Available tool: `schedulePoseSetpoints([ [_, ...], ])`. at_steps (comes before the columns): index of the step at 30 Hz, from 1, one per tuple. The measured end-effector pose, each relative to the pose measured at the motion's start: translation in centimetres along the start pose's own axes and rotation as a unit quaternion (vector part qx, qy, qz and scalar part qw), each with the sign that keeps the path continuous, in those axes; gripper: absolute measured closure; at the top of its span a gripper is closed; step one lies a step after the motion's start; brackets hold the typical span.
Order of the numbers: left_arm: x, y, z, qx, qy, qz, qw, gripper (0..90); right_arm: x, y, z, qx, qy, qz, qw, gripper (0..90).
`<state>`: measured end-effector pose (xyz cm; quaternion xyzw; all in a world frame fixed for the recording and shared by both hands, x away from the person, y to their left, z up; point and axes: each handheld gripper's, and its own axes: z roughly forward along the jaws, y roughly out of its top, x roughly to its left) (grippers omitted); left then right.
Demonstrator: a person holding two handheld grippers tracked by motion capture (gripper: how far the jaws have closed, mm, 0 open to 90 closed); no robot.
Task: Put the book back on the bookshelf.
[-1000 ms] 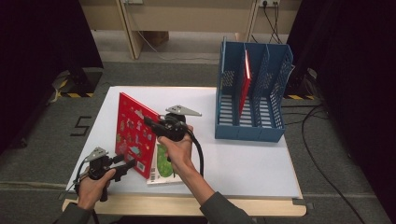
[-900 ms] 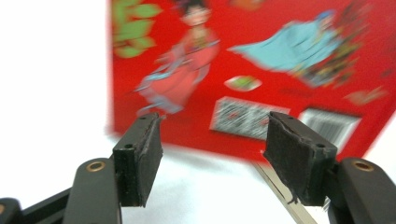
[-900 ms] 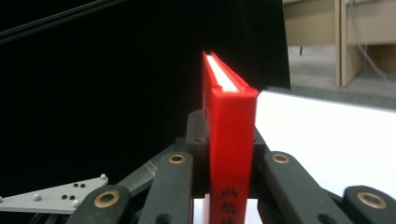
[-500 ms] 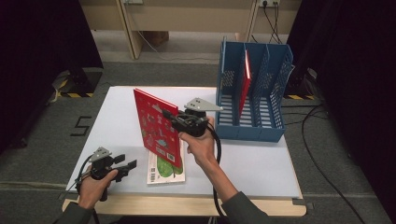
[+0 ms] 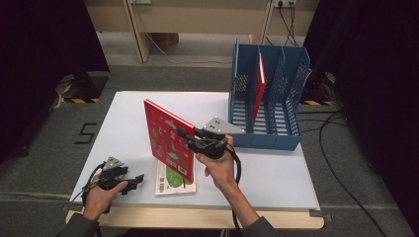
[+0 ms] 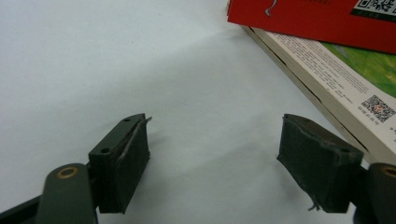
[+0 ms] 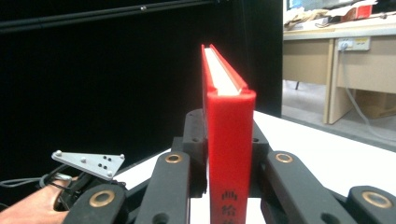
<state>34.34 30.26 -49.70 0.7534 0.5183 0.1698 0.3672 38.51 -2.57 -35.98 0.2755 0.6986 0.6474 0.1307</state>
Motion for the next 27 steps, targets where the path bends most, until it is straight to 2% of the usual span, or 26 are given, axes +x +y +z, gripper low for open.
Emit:
schedulePoseSetpoints([
  [5,0.1,-0.1,0.1,-0.003,0.007,0.006,1.0000,22.3,0.8,-1.3,0.4,0.013,-0.013,-0.016,0.9997,75.6],
  [10,0.0,-0.1,0.1,-0.002,0.009,0.013,0.9999,21.2,1.2,-2.8,1.1,0.017,-0.012,-0.010,0.9997,75.1],
  [16,0.0,-0.1,0.1,-0.002,0.007,0.012,0.9999,21.1,1.9,-4.1,1.9,0.024,-0.017,-0.038,0.9988,74.8],
  [17,0.0,-0.1,0.1,-0.001,0.007,0.013,0.9999,21.1,1.9,-4.3,2.0,0.025,-0.019,-0.046,0.9985,75.0],
  [27,0.1,-0.1,0.1,-0.003,0.006,0.012,0.9999,21.0,1.5,-6.5,3.0,0.032,-0.015,-0.048,0.9982,75.0],
])
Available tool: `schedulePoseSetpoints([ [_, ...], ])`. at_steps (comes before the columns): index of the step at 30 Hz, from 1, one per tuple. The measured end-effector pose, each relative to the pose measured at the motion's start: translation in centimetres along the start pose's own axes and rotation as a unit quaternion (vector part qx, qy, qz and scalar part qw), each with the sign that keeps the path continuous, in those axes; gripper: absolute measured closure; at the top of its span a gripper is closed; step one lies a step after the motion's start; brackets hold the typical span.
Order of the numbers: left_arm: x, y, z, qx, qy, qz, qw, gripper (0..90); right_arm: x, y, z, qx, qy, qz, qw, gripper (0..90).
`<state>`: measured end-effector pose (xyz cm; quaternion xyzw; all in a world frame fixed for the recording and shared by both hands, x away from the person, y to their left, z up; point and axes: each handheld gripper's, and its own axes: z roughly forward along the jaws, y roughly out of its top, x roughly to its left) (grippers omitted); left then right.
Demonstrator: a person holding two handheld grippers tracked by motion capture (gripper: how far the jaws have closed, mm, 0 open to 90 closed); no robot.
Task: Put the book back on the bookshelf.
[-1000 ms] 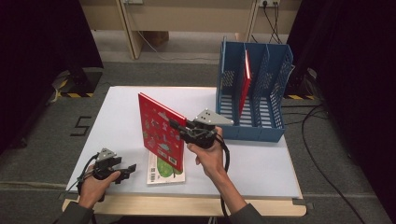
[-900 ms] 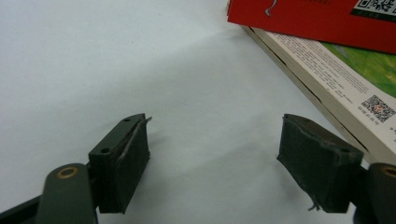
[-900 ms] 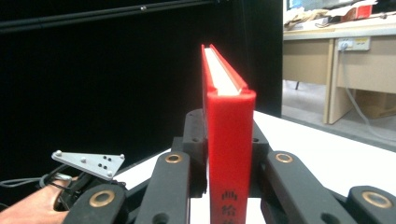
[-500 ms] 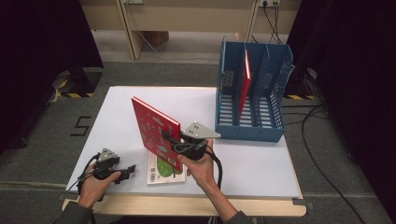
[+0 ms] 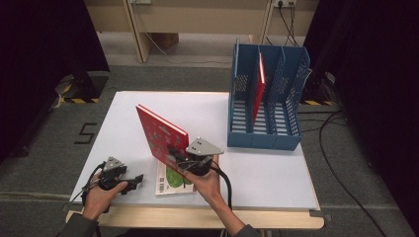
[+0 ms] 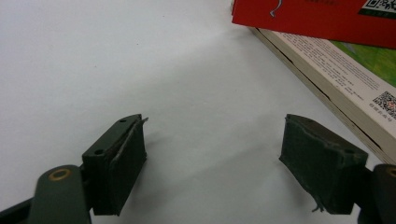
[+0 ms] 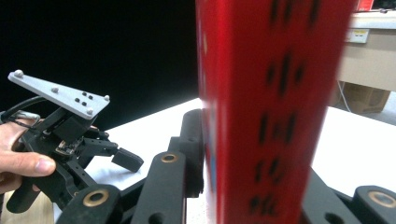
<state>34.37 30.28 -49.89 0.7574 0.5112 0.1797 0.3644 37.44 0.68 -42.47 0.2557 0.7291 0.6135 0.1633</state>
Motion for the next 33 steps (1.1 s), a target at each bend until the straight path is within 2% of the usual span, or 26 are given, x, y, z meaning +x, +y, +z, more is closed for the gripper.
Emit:
schedulePoseSetpoints([
  [10,0.0,0.0,0.0,0.000,0.001,0.002,1.0000,20.9,-0.1,-1.3,0.8,-0.003,0.004,-0.003,1.0000,74.5],
  [11,0.0,0.0,0.0,-0.001,0.001,0.002,1.0000,20.9,0.0,-1.5,0.9,-0.002,0.006,0.005,1.0000,74.5],
  [13,-0.1,0.0,0.0,-0.001,0.002,0.002,1.0000,20.7,0.0,-1.8,1.1,-0.001,0.007,0.003,1.0000,74.5],
  [23,-0.1,0.0,0.1,-0.001,0.003,0.003,1.0000,20.3,-0.1,-2.3,1.6,-0.016,0.011,0.007,0.9998,73.7],
  [33,-0.2,0.0,0.1,0.001,0.003,0.009,1.0000,19.6,-0.3,-3.1,1.8,-0.007,0.013,0.007,0.9999,74.5],
])
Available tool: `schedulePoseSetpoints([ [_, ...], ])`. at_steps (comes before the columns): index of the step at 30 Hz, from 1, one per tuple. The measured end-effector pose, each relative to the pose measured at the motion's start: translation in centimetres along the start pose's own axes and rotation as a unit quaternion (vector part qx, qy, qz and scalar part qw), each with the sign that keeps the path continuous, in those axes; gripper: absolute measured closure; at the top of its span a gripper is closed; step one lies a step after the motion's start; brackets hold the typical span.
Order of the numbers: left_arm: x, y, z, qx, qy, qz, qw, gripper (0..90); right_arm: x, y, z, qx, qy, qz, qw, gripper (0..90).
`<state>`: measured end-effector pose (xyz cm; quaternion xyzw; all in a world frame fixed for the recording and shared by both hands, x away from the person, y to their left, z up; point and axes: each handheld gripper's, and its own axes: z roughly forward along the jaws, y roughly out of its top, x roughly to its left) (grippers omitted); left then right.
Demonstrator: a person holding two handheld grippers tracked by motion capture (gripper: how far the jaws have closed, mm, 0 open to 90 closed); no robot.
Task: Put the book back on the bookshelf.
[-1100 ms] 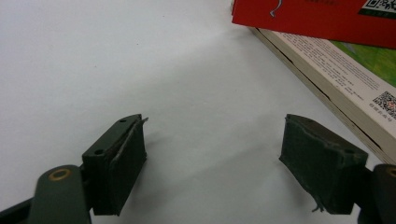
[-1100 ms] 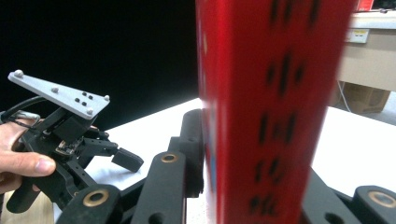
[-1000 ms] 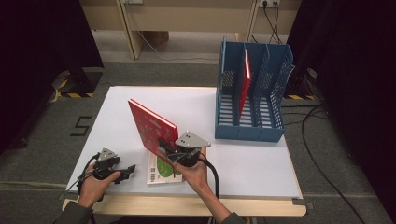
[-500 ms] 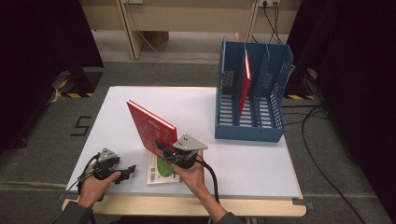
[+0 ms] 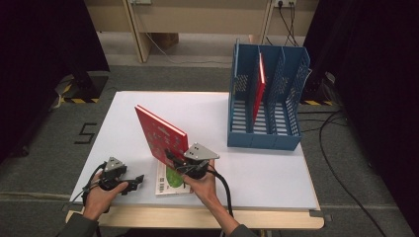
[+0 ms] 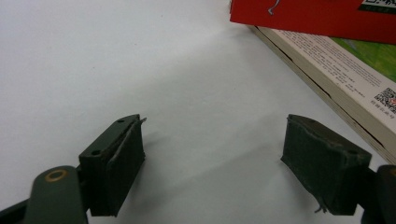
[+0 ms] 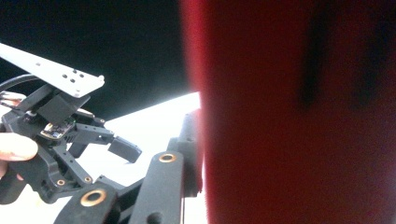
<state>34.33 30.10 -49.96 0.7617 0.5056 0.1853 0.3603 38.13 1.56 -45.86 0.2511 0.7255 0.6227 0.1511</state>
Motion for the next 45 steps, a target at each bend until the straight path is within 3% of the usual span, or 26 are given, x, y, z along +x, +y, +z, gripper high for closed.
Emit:
schedulePoseSetpoints([
  [10,0.0,0.0,0.0,0.000,-0.001,0.001,1.0000,19.5,-0.1,0.2,0.1,0.003,0.000,-0.029,0.9996,79.4],
  [16,0.0,0.0,0.0,0.000,-0.001,0.001,1.0000,19.6,-0.3,1.1,-0.4,0.001,0.006,-0.030,0.9995,79.8],
  [22,0.0,0.0,0.0,0.000,-0.001,0.000,1.0000,19.5,-0.5,2.6,-1.7,-0.020,0.007,-0.023,0.9995,80.0],
  [28,0.0,0.0,0.0,-0.005,-0.004,-0.005,1.0000,20.6,-1.2,4.7,-4.2,-0.037,-0.017,-0.019,0.9990,80.0],
  [30,-0.1,0.1,-0.1,-0.013,-0.018,-0.015,0.9996,21.0,-1.4,5.2,-5.0,-0.044,-0.023,-0.018,0.9986,80.0],
  [34,-0.3,0.1,0.0,-0.007,-0.005,0.004,1.0000,21.2,-2.3,6.1,-7.3,-0.051,-0.046,-0.022,0.9974,80.0],
  [45,0.0,0.2,0.0,-0.010,0.002,0.001,1.0000,20.8,-4.6,6.9,-14.1,-0.069,-0.106,-0.008,0.9919,80.0],
])
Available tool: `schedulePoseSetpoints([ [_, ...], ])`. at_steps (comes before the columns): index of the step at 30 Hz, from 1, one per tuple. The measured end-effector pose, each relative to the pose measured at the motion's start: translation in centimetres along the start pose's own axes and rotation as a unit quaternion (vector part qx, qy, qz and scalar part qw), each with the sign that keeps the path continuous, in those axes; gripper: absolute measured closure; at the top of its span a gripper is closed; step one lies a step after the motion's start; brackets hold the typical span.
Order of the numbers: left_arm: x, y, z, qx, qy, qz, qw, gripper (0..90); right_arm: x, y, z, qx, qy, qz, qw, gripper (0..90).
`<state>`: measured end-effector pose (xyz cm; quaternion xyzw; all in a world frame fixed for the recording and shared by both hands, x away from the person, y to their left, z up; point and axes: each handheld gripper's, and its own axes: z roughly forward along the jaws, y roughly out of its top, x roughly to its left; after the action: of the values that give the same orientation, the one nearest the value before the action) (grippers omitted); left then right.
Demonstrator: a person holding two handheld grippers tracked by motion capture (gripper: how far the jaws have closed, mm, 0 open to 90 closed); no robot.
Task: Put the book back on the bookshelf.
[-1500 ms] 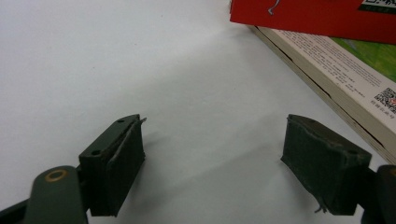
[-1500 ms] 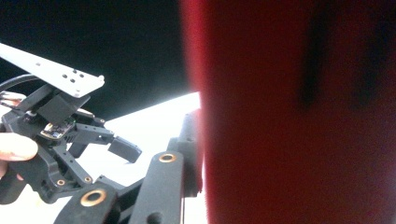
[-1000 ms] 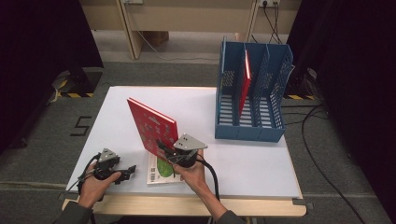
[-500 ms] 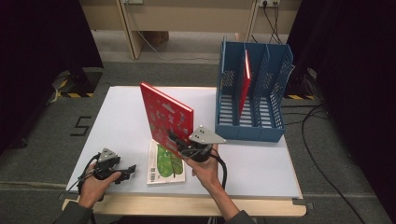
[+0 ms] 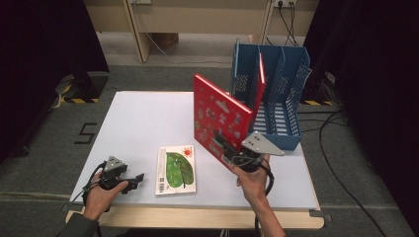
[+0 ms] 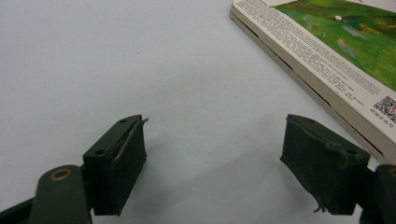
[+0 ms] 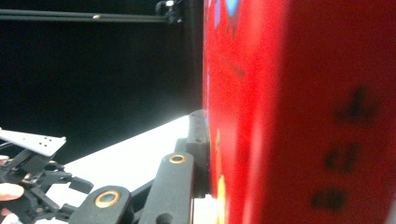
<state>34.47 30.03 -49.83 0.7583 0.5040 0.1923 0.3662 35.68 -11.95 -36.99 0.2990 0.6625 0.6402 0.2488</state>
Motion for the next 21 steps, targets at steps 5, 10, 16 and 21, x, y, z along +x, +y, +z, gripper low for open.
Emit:
schedulePoseSetpoints([
  [5,0.1,0.0,0.0,-0.001,0.001,0.000,1.0000,20.8,-1.9,1.1,-3.6,-0.009,-0.039,0.005,0.9992,80.0],
  [10,0.2,0.0,0.0,-0.002,0.000,-0.004,1.0000,20.8,-3.9,1.9,-7.0,-0.015,-0.082,0.011,0.9964,80.0],
  [16,0.4,0.1,0.0,-0.004,0.004,-0.005,1.0000,20.4,-6.5,2.8,-9.9,-0.025,-0.138,0.004,0.9900,80.0],
  [21,0.6,0.1,0.1,-0.001,0.009,-0.004,1.0000,19.8,-8.7,3.1,-10.5,-0.028,-0.183,0.006,0.9828,80.0],
])
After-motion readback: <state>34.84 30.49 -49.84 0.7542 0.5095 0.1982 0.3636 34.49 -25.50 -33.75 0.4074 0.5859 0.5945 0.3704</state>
